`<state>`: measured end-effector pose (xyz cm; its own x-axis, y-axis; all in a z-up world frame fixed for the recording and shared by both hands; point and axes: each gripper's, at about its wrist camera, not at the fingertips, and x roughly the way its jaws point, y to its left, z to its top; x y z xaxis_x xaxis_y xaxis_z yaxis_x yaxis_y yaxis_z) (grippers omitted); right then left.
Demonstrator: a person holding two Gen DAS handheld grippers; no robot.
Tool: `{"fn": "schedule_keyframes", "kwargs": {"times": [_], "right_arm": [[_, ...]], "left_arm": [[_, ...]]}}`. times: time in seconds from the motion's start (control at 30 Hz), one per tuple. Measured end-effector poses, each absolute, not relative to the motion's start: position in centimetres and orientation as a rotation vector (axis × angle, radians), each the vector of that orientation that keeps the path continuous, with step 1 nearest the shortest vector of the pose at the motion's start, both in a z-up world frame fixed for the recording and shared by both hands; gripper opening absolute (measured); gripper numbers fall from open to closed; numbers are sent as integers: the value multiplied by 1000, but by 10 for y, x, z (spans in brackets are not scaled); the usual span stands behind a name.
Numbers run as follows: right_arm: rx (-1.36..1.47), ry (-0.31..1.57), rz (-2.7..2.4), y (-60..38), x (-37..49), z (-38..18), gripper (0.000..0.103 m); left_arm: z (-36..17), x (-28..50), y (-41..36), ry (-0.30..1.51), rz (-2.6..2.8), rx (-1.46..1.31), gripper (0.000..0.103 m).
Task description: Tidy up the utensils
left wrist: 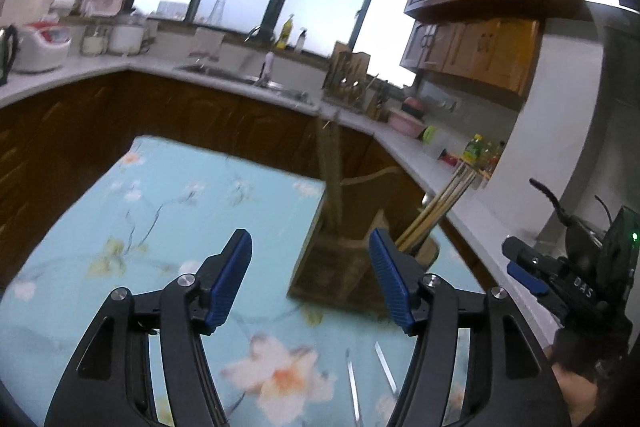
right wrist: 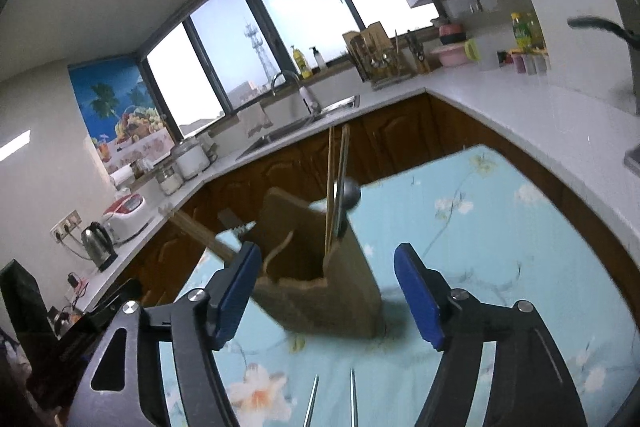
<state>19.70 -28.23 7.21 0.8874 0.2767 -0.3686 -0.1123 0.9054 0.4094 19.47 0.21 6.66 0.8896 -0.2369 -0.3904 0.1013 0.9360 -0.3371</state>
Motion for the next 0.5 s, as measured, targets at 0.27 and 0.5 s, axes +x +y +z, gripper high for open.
{"fn": "schedule_keyframes", "kwargs": {"times": [0.27,0.5], "right_arm": [[388,491,230,-271,148,35,73],[337,537,254,-260,114,15,73]], "left_arm": [[32,148,20,519,-132,-355,62],[18,118,23,539,-112,-335,62]]}}
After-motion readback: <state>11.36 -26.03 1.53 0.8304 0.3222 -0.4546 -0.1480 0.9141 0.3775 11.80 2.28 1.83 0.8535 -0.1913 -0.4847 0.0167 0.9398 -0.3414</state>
